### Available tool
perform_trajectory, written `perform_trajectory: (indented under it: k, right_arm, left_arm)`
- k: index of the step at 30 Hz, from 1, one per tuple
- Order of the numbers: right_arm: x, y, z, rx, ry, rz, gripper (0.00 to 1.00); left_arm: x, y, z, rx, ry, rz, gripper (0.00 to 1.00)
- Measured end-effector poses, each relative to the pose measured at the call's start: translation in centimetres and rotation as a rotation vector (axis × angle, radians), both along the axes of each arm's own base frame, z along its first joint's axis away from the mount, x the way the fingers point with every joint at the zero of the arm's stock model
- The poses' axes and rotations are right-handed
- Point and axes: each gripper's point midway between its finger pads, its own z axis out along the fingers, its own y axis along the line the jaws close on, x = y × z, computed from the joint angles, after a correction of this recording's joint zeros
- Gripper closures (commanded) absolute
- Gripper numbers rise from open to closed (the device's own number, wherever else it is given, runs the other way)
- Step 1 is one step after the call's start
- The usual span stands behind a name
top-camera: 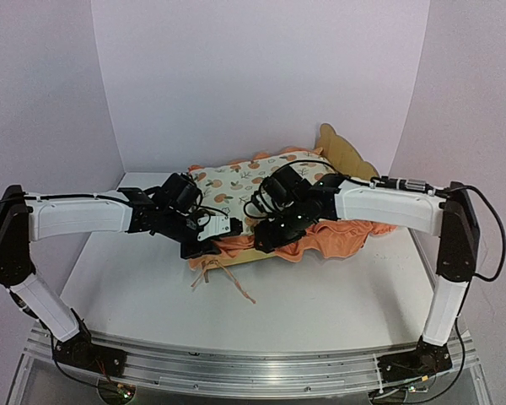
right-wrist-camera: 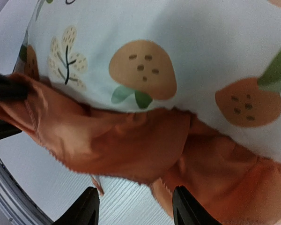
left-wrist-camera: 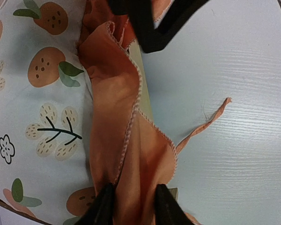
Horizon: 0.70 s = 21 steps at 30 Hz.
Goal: Set up the pet bed
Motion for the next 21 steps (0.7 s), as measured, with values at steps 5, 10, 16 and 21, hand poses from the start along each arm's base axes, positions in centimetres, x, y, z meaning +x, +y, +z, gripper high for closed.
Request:
perform_trajectory:
  k: [5,10,16,21]
  right_arm:
    - [2.6,1.3,-1.5,-0.035,-0.054,0.016,0.52]
    - [3.6,1.6,-2.4,-0.06,-0.083,0.02,0.83]
    - [3.9,1.7,-2.6,-0.081,-0.109,0.052,1.0]
    - [3.3,1.7,-1.9,-0.058,-0.102,0.096,1.0]
  left_arm:
    - [0.2,0.2,-0.1,0.01,-0.009,0.008,0.91]
    - [0.1,0.1,-0.1,0.003,0.001,0.009,1.0]
    - [-0.1,0.1,0.1,-0.025,0.04,0.02,1.0]
    - [-0.1,0.4,0.6,-0.057,0.071,0.03,1.0]
